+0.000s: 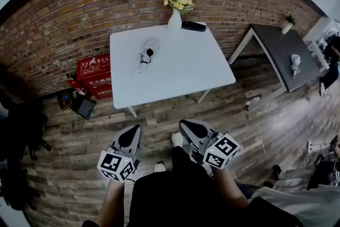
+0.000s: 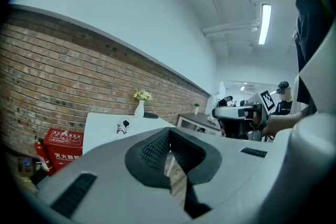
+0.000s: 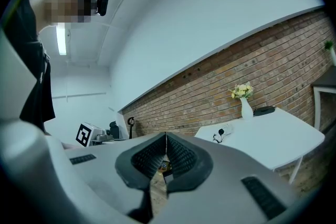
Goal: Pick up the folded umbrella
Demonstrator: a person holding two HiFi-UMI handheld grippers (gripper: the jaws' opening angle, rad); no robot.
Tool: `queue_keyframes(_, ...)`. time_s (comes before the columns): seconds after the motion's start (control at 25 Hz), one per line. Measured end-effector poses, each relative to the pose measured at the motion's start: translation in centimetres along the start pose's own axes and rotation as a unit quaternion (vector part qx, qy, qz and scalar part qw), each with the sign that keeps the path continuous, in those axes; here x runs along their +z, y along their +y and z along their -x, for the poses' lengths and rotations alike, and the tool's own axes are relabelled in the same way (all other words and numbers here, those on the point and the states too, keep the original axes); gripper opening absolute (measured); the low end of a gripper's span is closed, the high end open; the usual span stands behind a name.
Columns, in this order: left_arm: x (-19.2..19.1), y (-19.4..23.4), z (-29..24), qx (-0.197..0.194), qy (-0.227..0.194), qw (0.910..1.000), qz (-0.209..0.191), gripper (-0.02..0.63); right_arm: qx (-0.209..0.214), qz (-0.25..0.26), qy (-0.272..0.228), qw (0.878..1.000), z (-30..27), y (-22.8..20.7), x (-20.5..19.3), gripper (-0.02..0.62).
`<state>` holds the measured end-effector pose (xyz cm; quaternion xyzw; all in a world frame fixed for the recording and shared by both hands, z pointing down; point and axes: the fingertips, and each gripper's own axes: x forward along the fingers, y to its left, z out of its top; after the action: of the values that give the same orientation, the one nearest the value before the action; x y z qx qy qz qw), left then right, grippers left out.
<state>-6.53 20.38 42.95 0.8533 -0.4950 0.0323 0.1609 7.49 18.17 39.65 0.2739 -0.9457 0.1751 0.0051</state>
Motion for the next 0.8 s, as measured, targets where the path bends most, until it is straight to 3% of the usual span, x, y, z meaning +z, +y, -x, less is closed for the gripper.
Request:
queue_keyframes(0.48,2.8,2.9,-8.0,0.023,0.007,0.9997,-0.008,0.014,0.02,-0.002,0.007,1.0,-3.9,-8.2,3.3,0.023)
queue_keyframes(0.8,3.8,4.2,-13.3,0.062,0.024,0.9978,0.0,0.014,0.048,-0.02,0.014,0.999,-5.9,-14.1,5.2,0.021)
